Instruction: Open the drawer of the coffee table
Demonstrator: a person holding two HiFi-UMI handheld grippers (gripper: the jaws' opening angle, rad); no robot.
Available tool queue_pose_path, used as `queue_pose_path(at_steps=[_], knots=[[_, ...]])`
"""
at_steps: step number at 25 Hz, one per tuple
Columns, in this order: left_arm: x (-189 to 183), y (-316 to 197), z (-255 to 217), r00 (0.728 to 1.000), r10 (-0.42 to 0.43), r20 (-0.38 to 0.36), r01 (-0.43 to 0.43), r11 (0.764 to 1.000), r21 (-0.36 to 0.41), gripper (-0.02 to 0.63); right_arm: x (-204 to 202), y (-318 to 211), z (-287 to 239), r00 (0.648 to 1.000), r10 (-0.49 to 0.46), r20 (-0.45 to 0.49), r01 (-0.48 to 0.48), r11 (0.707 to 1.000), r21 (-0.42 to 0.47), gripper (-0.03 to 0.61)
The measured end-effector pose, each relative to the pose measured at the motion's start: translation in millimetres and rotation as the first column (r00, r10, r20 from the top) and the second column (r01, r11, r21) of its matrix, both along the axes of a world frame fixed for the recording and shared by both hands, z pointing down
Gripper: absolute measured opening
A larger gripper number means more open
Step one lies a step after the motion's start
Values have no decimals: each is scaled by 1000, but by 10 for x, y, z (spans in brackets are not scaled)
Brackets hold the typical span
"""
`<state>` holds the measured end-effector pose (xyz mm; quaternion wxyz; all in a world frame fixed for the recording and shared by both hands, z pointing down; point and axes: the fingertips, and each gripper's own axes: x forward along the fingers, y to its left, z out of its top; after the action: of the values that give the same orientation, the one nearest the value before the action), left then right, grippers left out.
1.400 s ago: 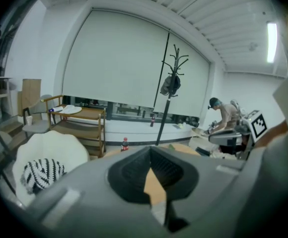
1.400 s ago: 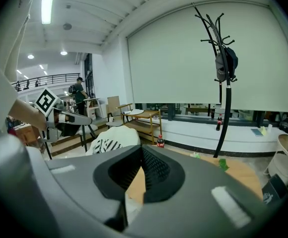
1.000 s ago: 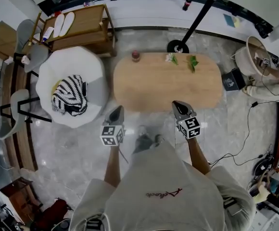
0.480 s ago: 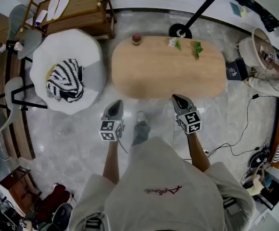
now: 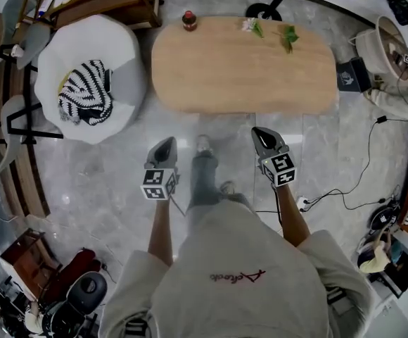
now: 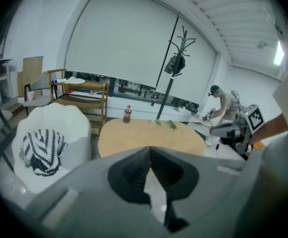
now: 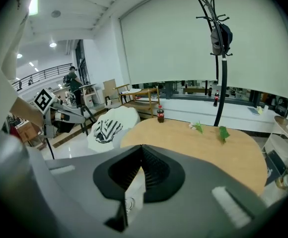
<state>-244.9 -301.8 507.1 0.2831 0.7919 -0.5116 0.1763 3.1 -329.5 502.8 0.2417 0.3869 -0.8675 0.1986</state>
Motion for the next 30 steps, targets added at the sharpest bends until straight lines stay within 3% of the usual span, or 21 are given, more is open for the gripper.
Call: queue_pose_path(at_steps=[5, 12, 23, 30], knots=[[206, 380, 373, 1000, 7, 12, -7, 1000, -14, -2, 306, 436, 393, 1000, 22, -1, -22, 999, -24, 5], [166, 432, 1047, 999, 11, 33, -11, 1000, -2, -2, 429, 505, 1088, 999, 43, -2, -43, 999, -14, 5], [-179, 239, 2929, 997, -15, 72, 15, 1000, 4, -2, 439, 146, 2771, 999, 54, -8, -53, 997, 59, 5], [-229, 69, 4114, 995, -3, 102, -2, 998, 57, -2, 536, -36, 3936, 998, 53, -20, -50, 992, 117, 5]])
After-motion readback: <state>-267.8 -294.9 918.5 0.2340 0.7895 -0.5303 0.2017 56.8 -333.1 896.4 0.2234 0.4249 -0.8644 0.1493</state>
